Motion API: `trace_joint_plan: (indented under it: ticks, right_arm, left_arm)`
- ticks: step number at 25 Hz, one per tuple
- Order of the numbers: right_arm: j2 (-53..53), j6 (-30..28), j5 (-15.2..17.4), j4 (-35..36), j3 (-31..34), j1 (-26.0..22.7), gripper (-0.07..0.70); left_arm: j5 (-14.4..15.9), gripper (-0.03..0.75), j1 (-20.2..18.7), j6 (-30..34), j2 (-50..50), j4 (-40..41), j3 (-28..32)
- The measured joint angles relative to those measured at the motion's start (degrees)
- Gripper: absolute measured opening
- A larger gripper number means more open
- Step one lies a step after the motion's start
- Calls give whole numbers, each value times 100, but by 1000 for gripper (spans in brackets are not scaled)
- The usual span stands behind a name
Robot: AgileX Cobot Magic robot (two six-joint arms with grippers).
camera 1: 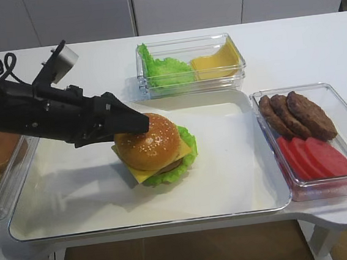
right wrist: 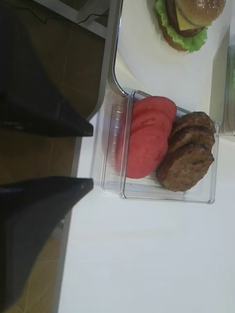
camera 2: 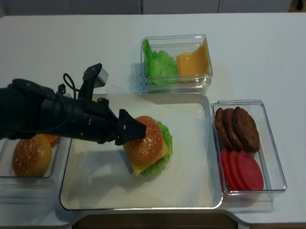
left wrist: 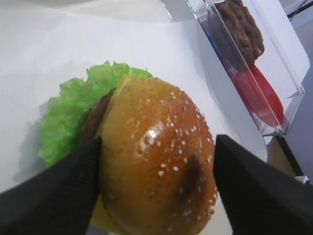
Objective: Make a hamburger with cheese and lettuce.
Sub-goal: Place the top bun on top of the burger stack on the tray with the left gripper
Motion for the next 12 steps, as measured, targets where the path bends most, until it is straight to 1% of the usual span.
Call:
trace_joint_plan:
  ticks: [12]
  right_arm:
    - [0, 0, 0, 0, 0, 0, 216]
  left_arm:
    - [109, 518, 0, -118, 0, 7, 0]
